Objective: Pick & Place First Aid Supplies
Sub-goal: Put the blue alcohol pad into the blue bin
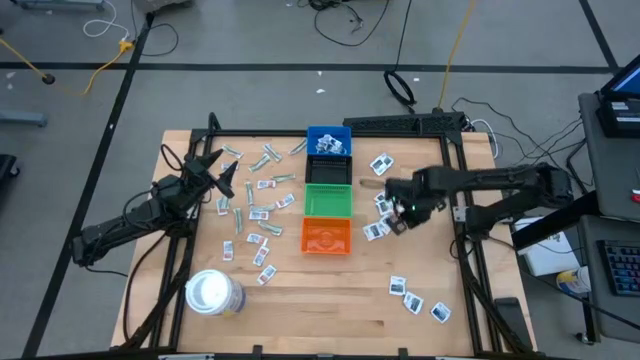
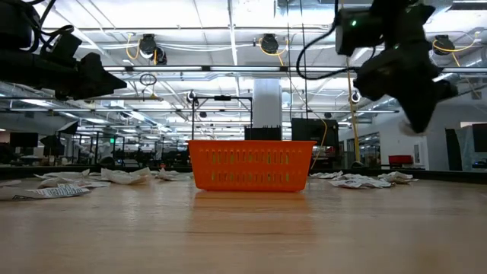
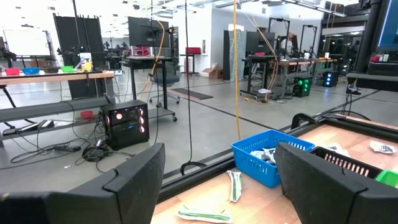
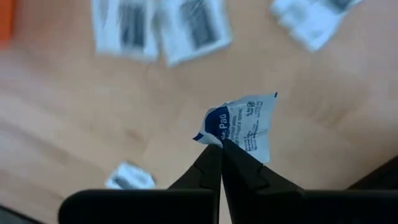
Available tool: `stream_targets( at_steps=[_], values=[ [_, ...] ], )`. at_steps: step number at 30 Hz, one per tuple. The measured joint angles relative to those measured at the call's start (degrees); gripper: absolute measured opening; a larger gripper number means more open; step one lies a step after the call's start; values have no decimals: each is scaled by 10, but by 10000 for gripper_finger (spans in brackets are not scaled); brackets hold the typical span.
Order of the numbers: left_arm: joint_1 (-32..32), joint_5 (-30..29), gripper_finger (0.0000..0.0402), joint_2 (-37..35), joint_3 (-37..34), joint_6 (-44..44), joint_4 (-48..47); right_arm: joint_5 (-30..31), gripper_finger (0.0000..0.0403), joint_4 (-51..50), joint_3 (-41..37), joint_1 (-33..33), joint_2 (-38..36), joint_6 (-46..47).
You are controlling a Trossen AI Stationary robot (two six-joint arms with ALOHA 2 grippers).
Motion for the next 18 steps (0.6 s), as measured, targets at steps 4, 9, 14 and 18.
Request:
stream_targets(
  at_steps=[4,9,14,18],
  values=[
    [0,0,306,0,0,0,0,0,0,-5,0,-72,0,-16],
    [0,0,306,0,0,0,0,0,0,0,1,-130,4,-58],
    [0,0,306,0,0,0,0,2,0,-7,50,-174,77,-119],
    [0,0,306,0,0,0,0,2,0,-9,127,-202,158,-171]
  ],
)
